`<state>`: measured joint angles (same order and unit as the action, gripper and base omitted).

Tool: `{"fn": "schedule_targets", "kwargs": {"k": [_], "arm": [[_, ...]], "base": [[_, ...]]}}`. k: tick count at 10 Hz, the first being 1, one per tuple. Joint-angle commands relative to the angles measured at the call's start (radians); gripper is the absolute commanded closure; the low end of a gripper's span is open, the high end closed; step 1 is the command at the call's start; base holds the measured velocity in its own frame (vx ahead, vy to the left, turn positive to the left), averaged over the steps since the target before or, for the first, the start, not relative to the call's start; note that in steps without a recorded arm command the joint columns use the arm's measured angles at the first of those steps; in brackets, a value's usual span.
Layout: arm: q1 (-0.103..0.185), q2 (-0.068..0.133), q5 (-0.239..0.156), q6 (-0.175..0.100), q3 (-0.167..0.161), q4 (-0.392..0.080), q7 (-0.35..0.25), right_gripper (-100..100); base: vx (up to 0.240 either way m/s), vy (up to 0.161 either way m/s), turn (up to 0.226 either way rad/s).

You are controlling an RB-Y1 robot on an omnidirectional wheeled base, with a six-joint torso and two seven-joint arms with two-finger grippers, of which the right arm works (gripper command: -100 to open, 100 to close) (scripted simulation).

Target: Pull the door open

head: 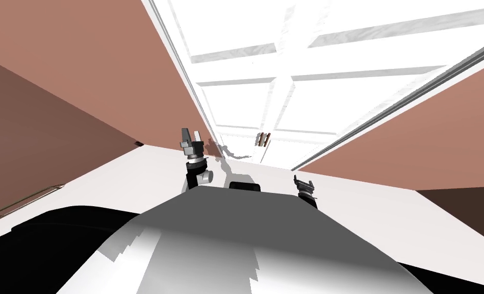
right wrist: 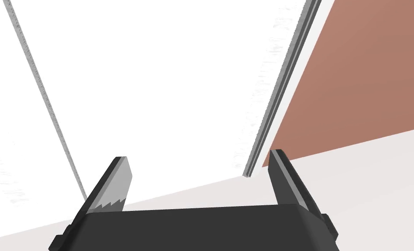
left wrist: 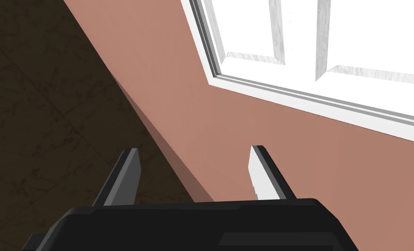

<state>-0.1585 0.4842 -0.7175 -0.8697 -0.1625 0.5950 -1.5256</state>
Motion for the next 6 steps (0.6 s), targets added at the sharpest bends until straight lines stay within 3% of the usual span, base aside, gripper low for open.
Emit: {"fn": "schedule_targets", "kwargs": {"k": [1,6], "arm": [[-0.011,0.011,-0.011,0.017,0.023,-0.001,0.014,-100],[0.018,-0.004,-0.005,0.021,0.014,0.012,0.016,-100]], "base": [[0.088,-0.052,-0.062],[0.155,-0.011,0.052]]}}
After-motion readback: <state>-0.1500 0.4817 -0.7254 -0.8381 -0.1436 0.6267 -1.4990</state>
